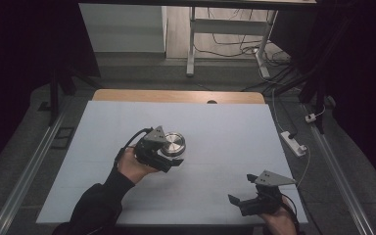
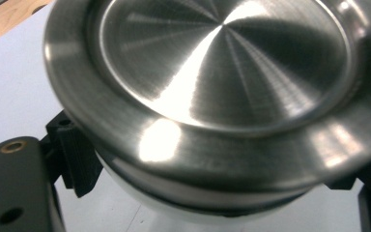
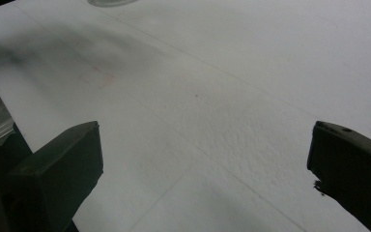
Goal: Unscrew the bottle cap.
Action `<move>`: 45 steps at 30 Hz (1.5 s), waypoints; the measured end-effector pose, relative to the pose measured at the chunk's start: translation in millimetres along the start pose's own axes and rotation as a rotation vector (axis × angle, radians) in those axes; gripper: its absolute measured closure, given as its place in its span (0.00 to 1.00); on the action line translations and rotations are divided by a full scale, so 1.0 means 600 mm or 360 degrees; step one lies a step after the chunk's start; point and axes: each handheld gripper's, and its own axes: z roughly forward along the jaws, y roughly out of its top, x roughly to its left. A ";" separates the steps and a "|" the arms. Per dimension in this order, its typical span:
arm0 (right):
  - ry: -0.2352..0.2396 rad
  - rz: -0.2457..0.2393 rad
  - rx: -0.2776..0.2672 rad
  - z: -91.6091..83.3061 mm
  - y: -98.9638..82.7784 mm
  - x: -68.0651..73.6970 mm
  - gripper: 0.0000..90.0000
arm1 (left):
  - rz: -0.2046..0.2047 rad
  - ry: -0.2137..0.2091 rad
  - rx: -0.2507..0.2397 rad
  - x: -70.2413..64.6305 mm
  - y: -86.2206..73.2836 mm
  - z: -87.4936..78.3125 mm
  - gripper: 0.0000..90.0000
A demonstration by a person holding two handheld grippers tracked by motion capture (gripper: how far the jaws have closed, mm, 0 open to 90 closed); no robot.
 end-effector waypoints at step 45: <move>0.0168 -0.0246 -0.0149 0.114 0.211 0.072 0.00 | 0.0003 -0.0021 -0.0023 -0.008 -0.001 -0.005 0.17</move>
